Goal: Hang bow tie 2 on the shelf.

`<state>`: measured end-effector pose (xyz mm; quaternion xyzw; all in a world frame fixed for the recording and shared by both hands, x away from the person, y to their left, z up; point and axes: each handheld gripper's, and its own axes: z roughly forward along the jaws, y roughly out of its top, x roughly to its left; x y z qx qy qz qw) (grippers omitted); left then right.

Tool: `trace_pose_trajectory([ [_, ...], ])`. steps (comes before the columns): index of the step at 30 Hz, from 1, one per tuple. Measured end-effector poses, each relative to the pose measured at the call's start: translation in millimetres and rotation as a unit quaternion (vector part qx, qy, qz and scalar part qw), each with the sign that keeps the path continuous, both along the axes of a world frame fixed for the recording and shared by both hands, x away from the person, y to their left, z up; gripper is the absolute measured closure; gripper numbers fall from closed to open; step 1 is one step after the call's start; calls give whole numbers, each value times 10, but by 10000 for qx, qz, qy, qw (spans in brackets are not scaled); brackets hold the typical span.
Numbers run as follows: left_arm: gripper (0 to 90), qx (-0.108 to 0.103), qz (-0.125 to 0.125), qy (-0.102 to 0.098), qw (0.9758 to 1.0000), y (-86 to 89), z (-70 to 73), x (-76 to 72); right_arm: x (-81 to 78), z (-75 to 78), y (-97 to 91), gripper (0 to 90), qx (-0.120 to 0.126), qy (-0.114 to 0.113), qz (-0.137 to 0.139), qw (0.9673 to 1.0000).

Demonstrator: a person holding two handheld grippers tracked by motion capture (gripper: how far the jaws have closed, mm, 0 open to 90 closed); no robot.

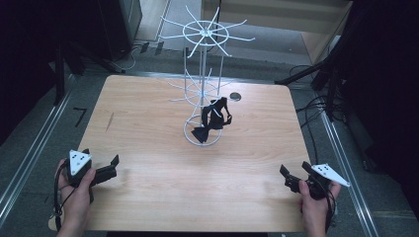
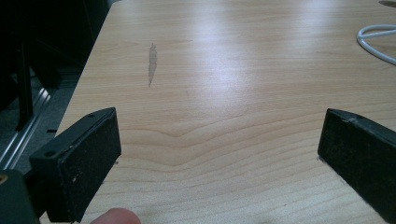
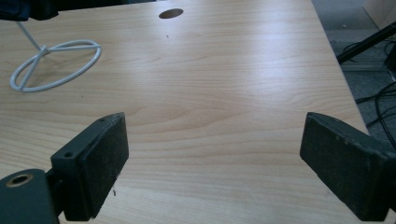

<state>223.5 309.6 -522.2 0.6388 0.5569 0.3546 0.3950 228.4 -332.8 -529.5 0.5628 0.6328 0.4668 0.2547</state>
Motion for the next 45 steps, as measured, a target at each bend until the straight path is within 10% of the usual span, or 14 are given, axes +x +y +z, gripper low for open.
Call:
trace_pose_trajectory([
  [21, 0, -17, 10, 2, 10000, 3, 1, 0, -264, -165, -389, 98, -48, 221, -271, 9994],
  [45, 0, 0, -75, -35, 10000, 2, 0, -1, -264, -224, -371, 104, -62, 347, -100, 9993],
])
